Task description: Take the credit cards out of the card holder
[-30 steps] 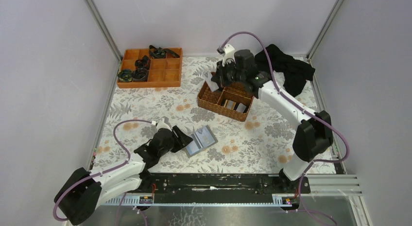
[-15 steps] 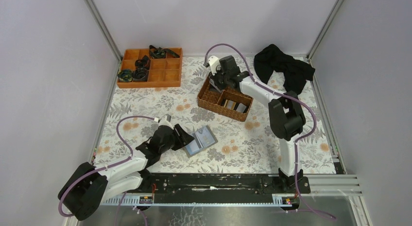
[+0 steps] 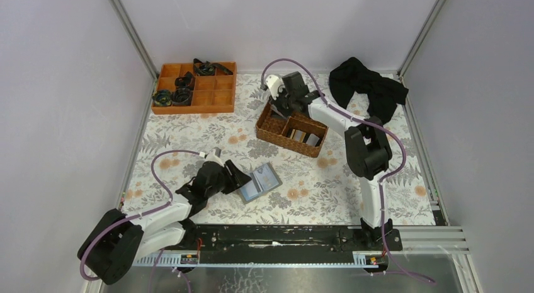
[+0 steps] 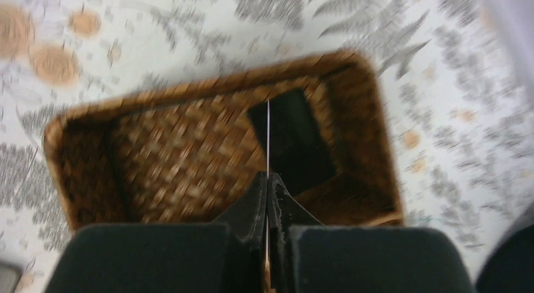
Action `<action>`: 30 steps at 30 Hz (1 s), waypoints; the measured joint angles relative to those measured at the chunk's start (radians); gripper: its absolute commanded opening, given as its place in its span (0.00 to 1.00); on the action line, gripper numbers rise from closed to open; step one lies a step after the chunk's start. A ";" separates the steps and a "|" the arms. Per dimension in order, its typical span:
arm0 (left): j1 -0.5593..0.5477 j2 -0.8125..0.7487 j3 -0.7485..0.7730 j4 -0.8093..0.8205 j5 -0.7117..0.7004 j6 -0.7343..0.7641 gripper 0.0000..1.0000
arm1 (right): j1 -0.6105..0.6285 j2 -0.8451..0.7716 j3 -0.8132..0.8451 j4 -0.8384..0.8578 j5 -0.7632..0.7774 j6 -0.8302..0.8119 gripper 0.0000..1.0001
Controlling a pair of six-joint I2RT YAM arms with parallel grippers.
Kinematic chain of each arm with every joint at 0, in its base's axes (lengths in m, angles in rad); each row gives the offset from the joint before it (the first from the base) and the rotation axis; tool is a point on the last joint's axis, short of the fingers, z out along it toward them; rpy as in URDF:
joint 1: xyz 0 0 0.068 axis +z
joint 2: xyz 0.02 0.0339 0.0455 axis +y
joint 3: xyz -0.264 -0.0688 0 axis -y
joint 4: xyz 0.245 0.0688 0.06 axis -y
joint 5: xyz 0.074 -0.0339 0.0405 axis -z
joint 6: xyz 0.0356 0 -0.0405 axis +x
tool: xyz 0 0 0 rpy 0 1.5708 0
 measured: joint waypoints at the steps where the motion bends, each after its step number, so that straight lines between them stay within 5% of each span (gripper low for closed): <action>1: 0.003 0.007 -0.002 0.012 0.003 0.001 0.58 | 0.000 -0.007 -0.031 -0.002 -0.007 0.000 0.00; 16: 0.020 0.227 0.004 0.281 0.079 -0.004 0.58 | 0.019 -0.262 -0.333 0.023 -0.154 0.058 0.00; 30: 0.025 0.292 0.006 0.373 0.116 -0.011 0.57 | 0.164 -0.300 -0.357 0.028 -0.117 0.081 0.00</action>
